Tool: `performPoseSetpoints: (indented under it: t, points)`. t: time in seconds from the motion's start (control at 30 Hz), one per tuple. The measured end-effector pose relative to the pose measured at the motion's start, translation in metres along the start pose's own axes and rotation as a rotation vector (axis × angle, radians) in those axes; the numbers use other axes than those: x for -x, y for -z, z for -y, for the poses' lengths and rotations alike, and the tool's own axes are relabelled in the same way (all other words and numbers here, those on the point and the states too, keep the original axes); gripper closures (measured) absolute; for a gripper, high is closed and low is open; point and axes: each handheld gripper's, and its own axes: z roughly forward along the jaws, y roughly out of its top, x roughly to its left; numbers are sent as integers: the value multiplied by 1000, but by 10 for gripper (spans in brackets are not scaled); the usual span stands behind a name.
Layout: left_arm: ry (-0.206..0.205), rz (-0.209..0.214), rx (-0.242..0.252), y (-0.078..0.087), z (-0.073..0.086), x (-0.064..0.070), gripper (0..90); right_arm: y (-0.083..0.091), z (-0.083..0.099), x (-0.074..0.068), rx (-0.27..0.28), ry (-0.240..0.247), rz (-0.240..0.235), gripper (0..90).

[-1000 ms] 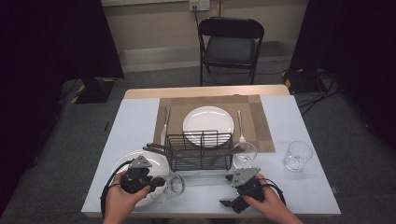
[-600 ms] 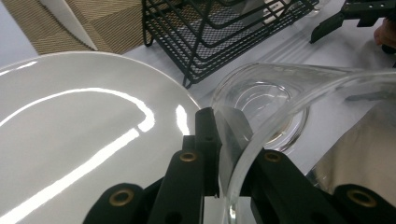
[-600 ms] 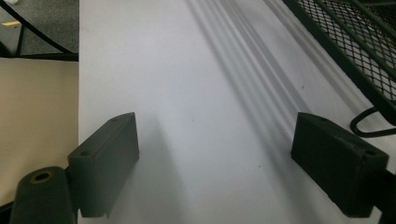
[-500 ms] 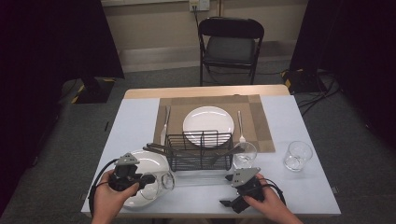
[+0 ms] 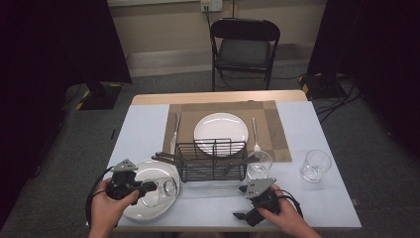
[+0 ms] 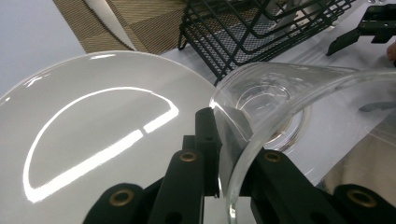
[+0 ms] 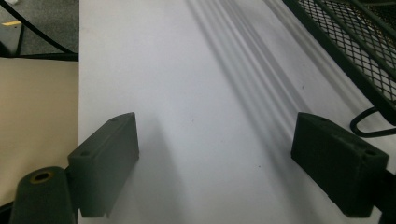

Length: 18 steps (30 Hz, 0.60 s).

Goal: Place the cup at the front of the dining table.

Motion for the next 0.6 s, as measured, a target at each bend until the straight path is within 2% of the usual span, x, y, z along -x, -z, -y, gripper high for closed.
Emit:
performPoseSetpoints:
  t: [0.13,0.2,0.33,0.6]
  points:
    - [7,-7,4,1,1,-5,854,0,0,0,0,0,0,139]
    - [25,-3,10,2,2,-7,854,0,0,0,0,0,0,139]
    - [26,-21,12,3,1,-11,854,0,0,0,0,0,0,139]
    - [46,-25,20,5,-1,-19,854,0,0,0,0,0,0,139]
